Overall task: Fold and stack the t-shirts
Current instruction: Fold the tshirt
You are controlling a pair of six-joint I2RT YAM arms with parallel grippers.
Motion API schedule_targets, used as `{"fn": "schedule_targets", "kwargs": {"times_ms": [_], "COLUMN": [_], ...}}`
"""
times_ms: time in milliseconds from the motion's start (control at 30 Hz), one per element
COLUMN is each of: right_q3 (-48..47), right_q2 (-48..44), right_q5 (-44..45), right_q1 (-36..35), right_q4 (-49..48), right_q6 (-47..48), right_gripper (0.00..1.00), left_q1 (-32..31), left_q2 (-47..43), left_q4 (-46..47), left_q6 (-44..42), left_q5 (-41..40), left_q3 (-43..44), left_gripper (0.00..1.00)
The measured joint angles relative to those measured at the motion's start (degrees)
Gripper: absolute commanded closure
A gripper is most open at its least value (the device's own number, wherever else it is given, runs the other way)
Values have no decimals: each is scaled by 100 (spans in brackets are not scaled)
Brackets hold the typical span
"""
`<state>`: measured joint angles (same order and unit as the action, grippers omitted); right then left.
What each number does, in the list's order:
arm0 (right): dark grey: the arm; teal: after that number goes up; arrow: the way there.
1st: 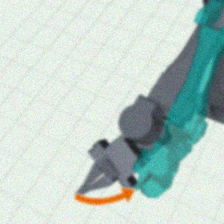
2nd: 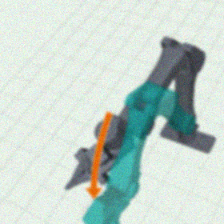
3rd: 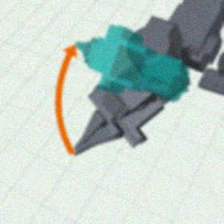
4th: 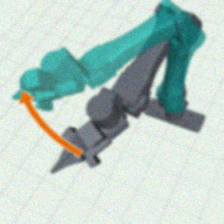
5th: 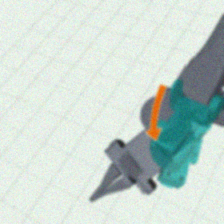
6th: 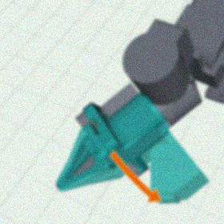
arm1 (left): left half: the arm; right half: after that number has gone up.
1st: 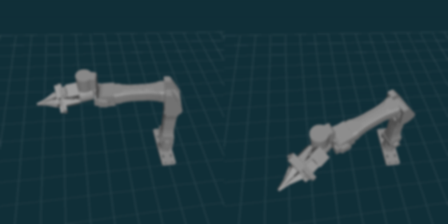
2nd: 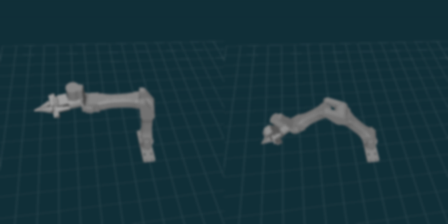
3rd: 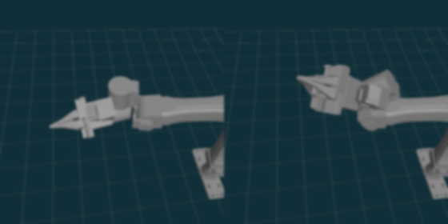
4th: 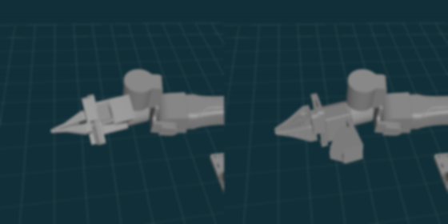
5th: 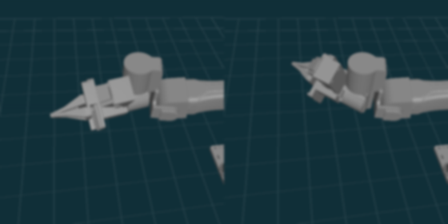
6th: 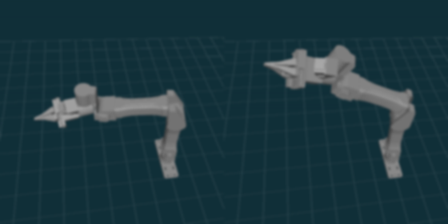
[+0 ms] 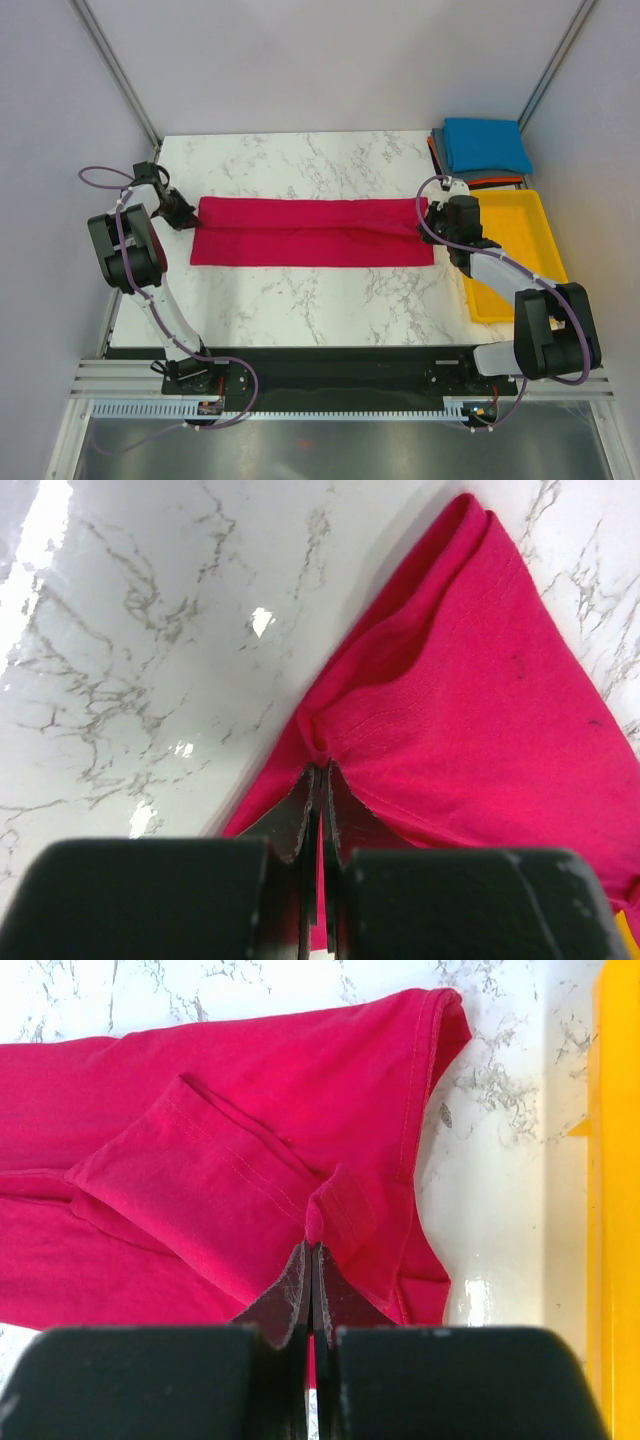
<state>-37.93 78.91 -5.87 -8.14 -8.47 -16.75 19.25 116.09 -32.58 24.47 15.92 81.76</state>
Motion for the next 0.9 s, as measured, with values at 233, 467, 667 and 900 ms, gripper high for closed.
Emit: {"fn": "schedule_targets", "kwargs": {"times_ms": [233, 467, 667, 900], "right_q3": [0, 4, -151, -955], "right_q2": [107, 109, 15, 256], "right_q5": [-223, -352, -352, -354], "right_q1": [0, 0, 0, 0], "right_q4": [157, 330, 894, 1495], "right_q6": [-87, -164, -293, -177], "right_gripper": [94, 78, 60, 54], "left_q1": [-35, -142, -448, -1484], "left_q2": [-129, -514, -640, -621], "left_q4": [-229, -474, -505, -492], "left_q6": [-42, -42, -42, -142], "left_q5": [-243, -533, -332, 201], "left_q3": [4, 17, 190, 225], "left_gripper": [67, 67, 68, 68]}}
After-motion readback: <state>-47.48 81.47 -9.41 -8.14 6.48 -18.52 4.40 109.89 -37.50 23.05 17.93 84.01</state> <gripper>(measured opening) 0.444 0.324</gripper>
